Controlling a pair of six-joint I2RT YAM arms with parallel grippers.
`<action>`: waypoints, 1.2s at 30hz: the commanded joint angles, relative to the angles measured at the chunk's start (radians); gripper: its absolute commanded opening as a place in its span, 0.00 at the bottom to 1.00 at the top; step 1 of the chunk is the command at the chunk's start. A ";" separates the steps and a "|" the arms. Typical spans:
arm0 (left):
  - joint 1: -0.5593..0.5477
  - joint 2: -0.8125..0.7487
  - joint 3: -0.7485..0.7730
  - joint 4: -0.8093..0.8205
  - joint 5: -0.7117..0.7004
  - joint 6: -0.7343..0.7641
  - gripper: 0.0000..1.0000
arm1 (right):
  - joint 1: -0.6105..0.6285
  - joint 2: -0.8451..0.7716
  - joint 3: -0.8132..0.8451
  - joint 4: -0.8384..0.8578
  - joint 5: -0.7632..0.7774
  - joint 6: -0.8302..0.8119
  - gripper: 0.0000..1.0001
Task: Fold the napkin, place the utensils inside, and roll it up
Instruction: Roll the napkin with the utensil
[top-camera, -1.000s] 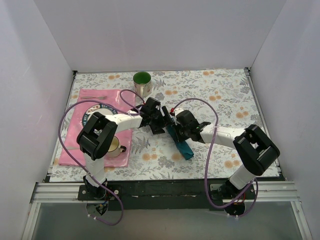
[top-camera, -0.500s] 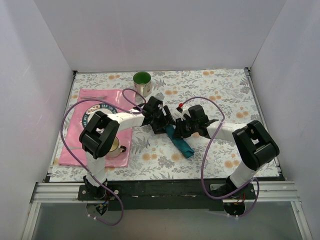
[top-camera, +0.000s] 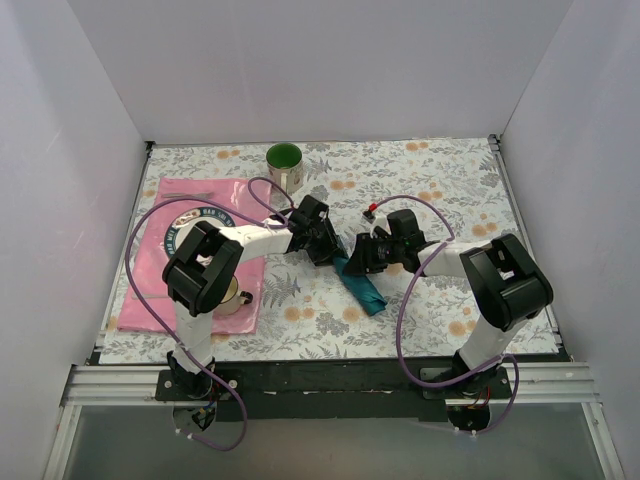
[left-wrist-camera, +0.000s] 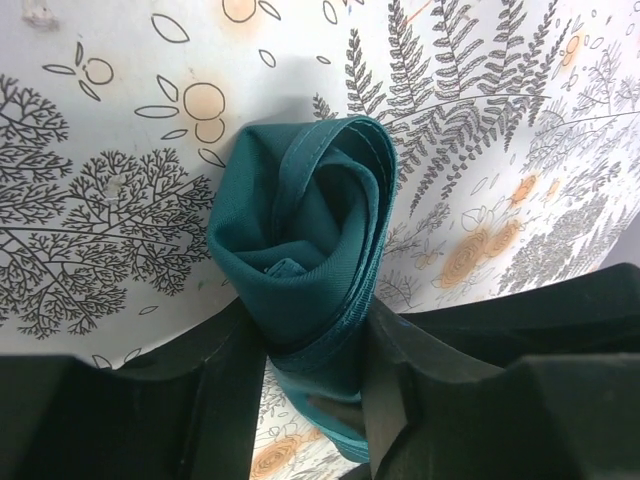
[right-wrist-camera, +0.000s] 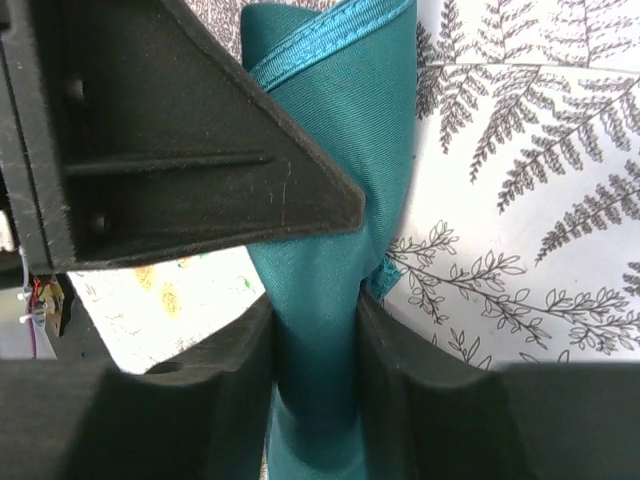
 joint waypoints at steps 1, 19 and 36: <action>-0.008 0.053 -0.054 -0.112 -0.120 0.061 0.36 | 0.001 -0.035 0.020 -0.066 0.014 -0.056 0.51; -0.003 0.038 -0.068 -0.111 -0.075 0.063 0.36 | 0.370 -0.101 0.223 -0.557 0.833 -0.323 0.85; 0.017 -0.006 -0.074 -0.122 -0.055 0.075 0.57 | 0.443 -0.005 0.192 -0.495 0.981 -0.277 0.57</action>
